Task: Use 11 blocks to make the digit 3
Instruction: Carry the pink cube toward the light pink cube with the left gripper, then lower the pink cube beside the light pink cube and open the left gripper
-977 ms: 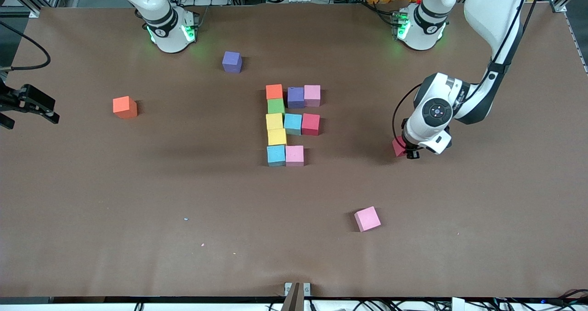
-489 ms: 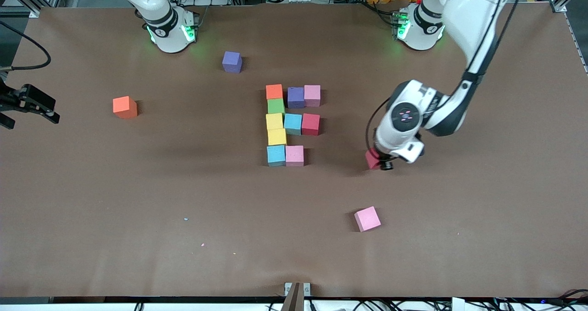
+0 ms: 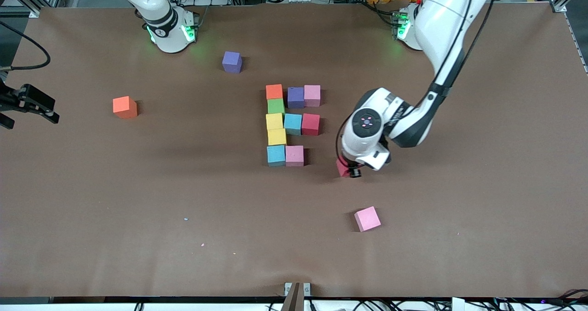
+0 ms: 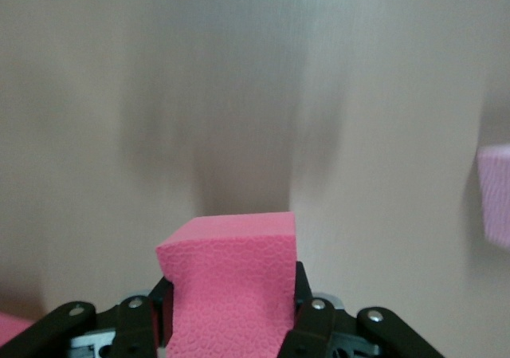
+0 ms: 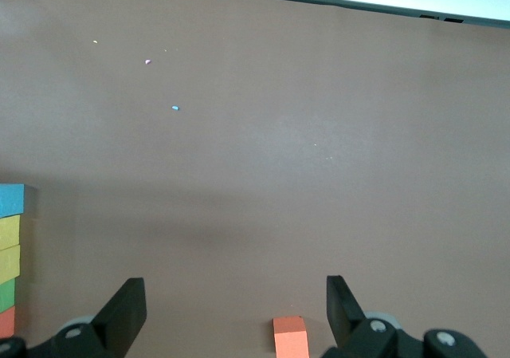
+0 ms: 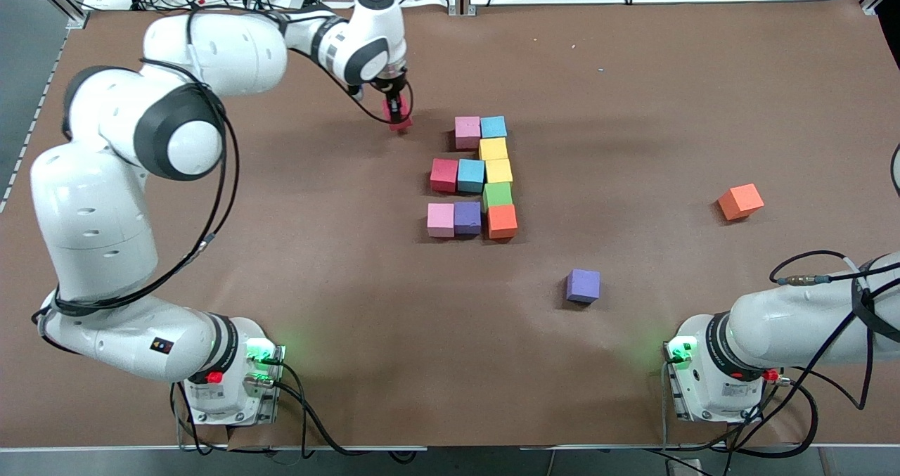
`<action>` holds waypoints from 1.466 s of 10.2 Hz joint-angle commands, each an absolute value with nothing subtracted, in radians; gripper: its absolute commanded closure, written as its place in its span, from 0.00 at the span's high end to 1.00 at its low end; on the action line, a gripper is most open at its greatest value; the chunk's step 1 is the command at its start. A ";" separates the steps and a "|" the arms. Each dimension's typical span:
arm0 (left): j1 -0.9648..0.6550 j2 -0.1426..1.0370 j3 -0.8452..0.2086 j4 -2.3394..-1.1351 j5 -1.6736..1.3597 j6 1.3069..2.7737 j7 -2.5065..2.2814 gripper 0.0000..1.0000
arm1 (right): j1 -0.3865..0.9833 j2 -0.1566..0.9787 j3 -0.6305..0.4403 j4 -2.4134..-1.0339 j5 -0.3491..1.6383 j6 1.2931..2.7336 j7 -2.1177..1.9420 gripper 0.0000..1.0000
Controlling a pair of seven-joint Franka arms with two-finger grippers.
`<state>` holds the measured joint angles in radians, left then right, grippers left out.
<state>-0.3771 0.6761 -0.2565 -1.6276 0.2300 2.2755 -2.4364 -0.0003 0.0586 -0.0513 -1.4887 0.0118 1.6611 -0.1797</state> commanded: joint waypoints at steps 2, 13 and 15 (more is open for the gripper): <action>-0.445 0.742 -0.249 -1.520 0.212 2.243 -2.442 0.21 | -0.011 0.063 -0.044 -1.471 0.009 1.646 -0.170 1.00; -0.552 0.793 -0.239 -1.506 0.224 2.221 -2.436 0.21 | -0.014 0.064 -0.048 -1.471 0.008 1.646 -0.167 1.00; -0.557 0.801 -0.236 -1.503 0.230 2.221 -2.434 0.21 | -0.014 0.064 -0.048 -1.471 0.008 1.646 -0.166 1.00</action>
<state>-0.5389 0.7758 -0.2501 -1.5316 0.2300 2.2386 -2.4375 -0.0006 0.0586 -0.0563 -1.4886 0.0118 1.6604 -0.1795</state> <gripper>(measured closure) 0.454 0.000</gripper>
